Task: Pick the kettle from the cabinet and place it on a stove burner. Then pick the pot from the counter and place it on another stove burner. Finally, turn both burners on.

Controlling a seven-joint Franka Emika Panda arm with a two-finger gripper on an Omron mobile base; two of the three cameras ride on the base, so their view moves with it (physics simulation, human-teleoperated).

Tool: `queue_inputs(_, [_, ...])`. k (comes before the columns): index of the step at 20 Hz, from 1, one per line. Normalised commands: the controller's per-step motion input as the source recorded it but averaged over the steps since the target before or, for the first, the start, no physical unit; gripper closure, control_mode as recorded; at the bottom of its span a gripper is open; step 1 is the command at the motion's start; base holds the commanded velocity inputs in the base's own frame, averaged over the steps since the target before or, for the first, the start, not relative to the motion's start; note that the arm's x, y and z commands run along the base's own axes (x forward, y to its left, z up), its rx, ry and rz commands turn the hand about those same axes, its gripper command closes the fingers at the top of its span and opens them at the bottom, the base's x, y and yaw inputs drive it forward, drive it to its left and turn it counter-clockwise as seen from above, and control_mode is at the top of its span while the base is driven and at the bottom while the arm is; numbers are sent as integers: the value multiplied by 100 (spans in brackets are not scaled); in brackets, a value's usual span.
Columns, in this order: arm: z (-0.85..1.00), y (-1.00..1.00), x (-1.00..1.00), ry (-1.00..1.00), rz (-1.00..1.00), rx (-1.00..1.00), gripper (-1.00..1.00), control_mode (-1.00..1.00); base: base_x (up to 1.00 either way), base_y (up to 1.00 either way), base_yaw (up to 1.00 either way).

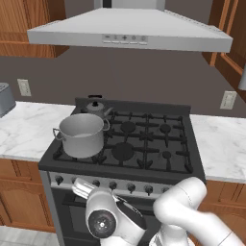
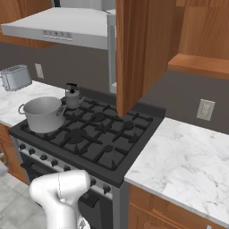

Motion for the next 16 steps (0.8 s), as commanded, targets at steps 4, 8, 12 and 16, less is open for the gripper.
queue_inputs(4, [-21, 7, 23, 0, -10, 0, -100, -100, 0, 0, 0])
queue_inputs(8, [-21, 13, 24, 0, -11, 0, -100, -100, 0, 0, 0])
queue_inputs(12, [-22, 14, 21, 0, -10, 0, -100, -100, 0, 0, 0])
queue_inputs(16, [-20, 15, 18, 0, -9, -1, -100, -100, 0, 0, 0])
